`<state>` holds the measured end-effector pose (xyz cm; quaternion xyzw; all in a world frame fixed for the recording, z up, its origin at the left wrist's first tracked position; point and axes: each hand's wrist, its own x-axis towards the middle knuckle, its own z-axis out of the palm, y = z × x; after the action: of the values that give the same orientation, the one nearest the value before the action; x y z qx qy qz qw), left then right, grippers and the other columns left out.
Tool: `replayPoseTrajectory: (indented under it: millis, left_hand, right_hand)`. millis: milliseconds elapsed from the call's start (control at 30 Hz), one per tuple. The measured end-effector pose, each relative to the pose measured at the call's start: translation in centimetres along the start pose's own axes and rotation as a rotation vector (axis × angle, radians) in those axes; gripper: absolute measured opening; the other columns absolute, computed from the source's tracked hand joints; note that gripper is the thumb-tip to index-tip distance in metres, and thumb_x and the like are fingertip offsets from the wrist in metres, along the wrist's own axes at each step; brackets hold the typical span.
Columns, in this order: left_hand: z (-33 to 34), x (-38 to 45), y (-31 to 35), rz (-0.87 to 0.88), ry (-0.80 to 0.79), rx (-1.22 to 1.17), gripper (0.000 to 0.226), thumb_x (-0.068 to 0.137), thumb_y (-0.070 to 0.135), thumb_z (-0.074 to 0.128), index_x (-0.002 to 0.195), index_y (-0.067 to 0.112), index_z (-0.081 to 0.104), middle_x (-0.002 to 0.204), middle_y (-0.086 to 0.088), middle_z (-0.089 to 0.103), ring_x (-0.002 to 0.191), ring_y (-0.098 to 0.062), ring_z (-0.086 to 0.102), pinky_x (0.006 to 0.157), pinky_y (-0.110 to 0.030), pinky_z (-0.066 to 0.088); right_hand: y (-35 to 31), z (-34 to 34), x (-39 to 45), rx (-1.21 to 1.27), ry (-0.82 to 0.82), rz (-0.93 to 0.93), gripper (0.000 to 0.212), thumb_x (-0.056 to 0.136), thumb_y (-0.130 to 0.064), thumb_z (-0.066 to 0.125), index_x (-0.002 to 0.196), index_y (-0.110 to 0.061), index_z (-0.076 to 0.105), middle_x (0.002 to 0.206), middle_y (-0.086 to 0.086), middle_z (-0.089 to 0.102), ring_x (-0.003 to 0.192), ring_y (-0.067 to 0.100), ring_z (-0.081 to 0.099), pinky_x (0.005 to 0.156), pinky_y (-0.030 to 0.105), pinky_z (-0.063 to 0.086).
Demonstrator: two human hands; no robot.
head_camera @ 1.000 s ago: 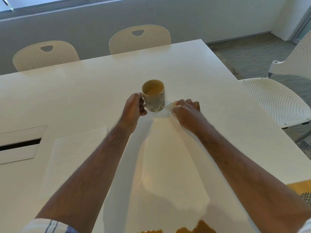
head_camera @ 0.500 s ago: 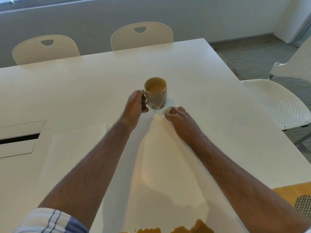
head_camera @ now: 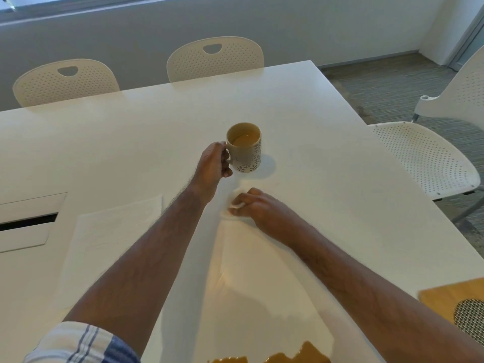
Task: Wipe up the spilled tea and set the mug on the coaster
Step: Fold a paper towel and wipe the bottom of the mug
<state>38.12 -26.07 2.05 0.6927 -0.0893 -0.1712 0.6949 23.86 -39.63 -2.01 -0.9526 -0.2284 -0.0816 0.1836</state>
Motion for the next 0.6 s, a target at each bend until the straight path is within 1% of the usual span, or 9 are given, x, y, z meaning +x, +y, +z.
replayPoseTrajectory:
  millis: [100, 200, 233, 300, 367, 500, 600]
  left_hand:
    - [0.0, 0.0, -0.6, -0.023, 0.007, -0.003, 0.023, 0.106, 0.025, 0.038, 0.086, 0.018, 0.046, 0.07, 0.007, 0.04, 0.065, -0.011, 0.038, 0.058, -0.027, 0.038]
    - [-0.2, -0.2, -1.1, -0.04, 0.007, 0.006, 0.022, 0.106, 0.025, 0.038, 0.087, 0.017, 0.046, 0.07, 0.007, 0.041, 0.065, -0.011, 0.039, 0.058, -0.028, 0.038]
    - [-0.2, -0.2, -1.2, -0.043, 0.005, 0.006, 0.022, 0.106, 0.025, 0.038, 0.088, 0.017, 0.047, 0.069, 0.007, 0.041, 0.065, -0.01, 0.039, 0.058, -0.028, 0.038]
    - [-0.3, -0.2, -1.3, -0.044, 0.004, 0.006, 0.022, 0.106, 0.024, 0.038, 0.088, 0.016, 0.047, 0.069, 0.008, 0.041, 0.064, -0.01, 0.039, 0.058, -0.028, 0.038]
    - [-0.3, -0.2, -1.4, -0.043, 0.005, 0.012, 0.022, 0.106, 0.024, 0.037, 0.087, 0.016, 0.046, 0.069, 0.008, 0.04, 0.064, -0.01, 0.039, 0.058, -0.028, 0.037]
    - [-0.1, -0.2, -1.4, -0.04, 0.006, 0.01, 0.023, 0.106, 0.024, 0.037, 0.086, 0.017, 0.047, 0.068, 0.008, 0.041, 0.063, -0.009, 0.039, 0.057, -0.027, 0.038]
    - [0.1, -0.1, -1.4, -0.043, 0.001, 0.007, 0.022, 0.107, 0.024, 0.037, 0.089, 0.016, 0.047, 0.07, 0.007, 0.04, 0.063, -0.01, 0.039, 0.058, -0.028, 0.038]
  right_hand:
    - [1.8, -1.1, -1.9, -0.007, 0.007, 0.04, 0.049, 0.094, 0.008, 0.055, 0.131, -0.02, 0.072, 0.131, 0.003, 0.068, 0.114, 0.025, 0.059, 0.098, 0.037, 0.053]
    - [4.6, -2.4, -3.0, 0.016, 0.109, 0.155, 0.034, 0.096, 0.002, 0.062, 0.118, -0.017, 0.078, 0.122, 0.004, 0.072, 0.102, 0.029, 0.062, 0.092, 0.039, 0.052]
    - [5.6, -2.7, -3.3, 0.02, 0.142, 0.222, 0.034, 0.095, 0.004, 0.063, 0.117, -0.017, 0.079, 0.12, 0.002, 0.072, 0.101, 0.027, 0.06, 0.091, 0.04, 0.051]
    - [6.9, -3.1, -3.3, 0.001, 0.19, 0.365, 0.042, 0.094, 0.009, 0.06, 0.117, -0.02, 0.079, 0.12, -0.002, 0.071, 0.102, 0.024, 0.057, 0.092, 0.037, 0.049]
    - [7.3, -3.1, -2.9, -0.013, 0.227, 0.442, 0.043, 0.094, 0.01, 0.057, 0.116, -0.019, 0.079, 0.119, -0.001, 0.072, 0.103, 0.025, 0.056, 0.09, 0.035, 0.048]
    - [5.9, -2.3, -1.8, -0.036, 0.274, 0.434, 0.036, 0.095, 0.008, 0.059, 0.116, -0.014, 0.079, 0.116, 0.006, 0.072, 0.099, 0.029, 0.056, 0.086, 0.038, 0.051]
    - [3.9, -1.4, -1.3, -0.017, 0.243, 0.343, 0.038, 0.094, 0.008, 0.058, 0.118, -0.013, 0.078, 0.119, 0.009, 0.071, 0.101, 0.03, 0.057, 0.088, 0.039, 0.051]
